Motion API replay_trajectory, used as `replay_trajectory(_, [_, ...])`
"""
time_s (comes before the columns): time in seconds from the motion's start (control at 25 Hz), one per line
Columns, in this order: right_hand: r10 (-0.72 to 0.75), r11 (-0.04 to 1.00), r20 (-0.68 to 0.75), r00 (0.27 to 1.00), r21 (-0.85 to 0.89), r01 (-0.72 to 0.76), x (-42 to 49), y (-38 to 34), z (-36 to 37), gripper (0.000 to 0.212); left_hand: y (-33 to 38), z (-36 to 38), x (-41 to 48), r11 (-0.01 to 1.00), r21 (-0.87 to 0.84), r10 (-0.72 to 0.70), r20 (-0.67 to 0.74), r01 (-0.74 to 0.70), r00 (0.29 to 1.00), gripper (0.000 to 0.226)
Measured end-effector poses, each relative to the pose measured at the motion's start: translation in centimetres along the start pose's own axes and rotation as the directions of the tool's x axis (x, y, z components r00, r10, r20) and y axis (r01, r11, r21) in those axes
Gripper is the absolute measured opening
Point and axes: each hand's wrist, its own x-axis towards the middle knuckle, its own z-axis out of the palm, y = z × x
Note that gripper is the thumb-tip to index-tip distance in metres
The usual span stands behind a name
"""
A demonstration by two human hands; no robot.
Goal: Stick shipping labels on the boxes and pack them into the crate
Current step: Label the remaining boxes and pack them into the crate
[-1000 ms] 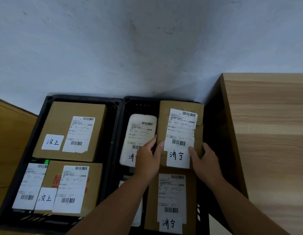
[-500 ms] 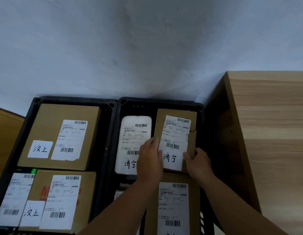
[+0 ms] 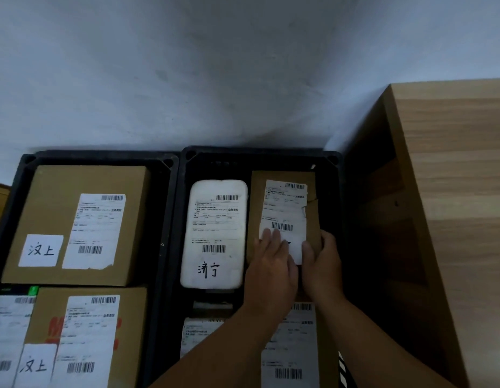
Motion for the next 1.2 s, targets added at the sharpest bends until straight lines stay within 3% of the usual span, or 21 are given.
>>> replay_trajectory(0.12, [-0.084,0.996,-0.036,0.996,0.016,0.085,-1.6,0.4,-0.9,0.041,-0.9,-0.5,-1.1,0.986,-0.14,0.082,-0.064,-0.09,0.995,0.045])
replay_trajectory(0.24, [-0.102,0.994,-0.064,0.993,0.043,0.105,-2.5,0.8,-1.6,0.04,-2.1,-1.1,-1.4,0.974,-0.117,0.186,-0.063,-0.193,0.98,0.047])
replay_trajectory(0.36, [-0.087,0.995,-0.096,0.992,0.032,0.09,-2.4,0.6,-1.2,0.04,-2.0,-1.0,-0.5,0.974,-0.106,0.202,0.005,-0.2,0.979,0.05])
replay_trajectory(0.56, [0.032,0.989,-0.072,0.997,-0.141,-0.042,-1.1,0.1,-0.4,0.037,-3.1,-0.4,-0.1,0.983,-0.106,0.155,0.02,-0.152,0.988,0.049])
replay_trajectory(0.72, [0.232,0.875,0.033,0.972,-0.443,-0.194,1.2,-1.5,0.0,0.037,-2.6,0.2,0.8,0.988,0.092,0.11,0.126,-0.122,0.986,0.05])
replay_trajectory(0.84, [0.239,0.924,0.069,0.968,-0.322,-0.205,2.6,-2.6,0.7,0.048,-2.0,1.2,1.1,0.978,0.17,0.088,0.177,-0.118,0.98,0.06])
replay_trajectory(0.96, [0.187,0.972,0.069,0.98,-0.155,-0.175,3.0,-2.2,1.0,0.054,-1.8,0.9,1.4,0.997,0.023,0.068,0.061,-0.07,0.996,0.066])
replay_trajectory(1.2, [0.163,0.928,-0.074,0.984,-0.327,-0.178,2.6,-2.2,2.1,0.037,-1.0,0.0,2.2,0.998,-0.05,-0.027,-0.033,0.025,0.999,0.066])
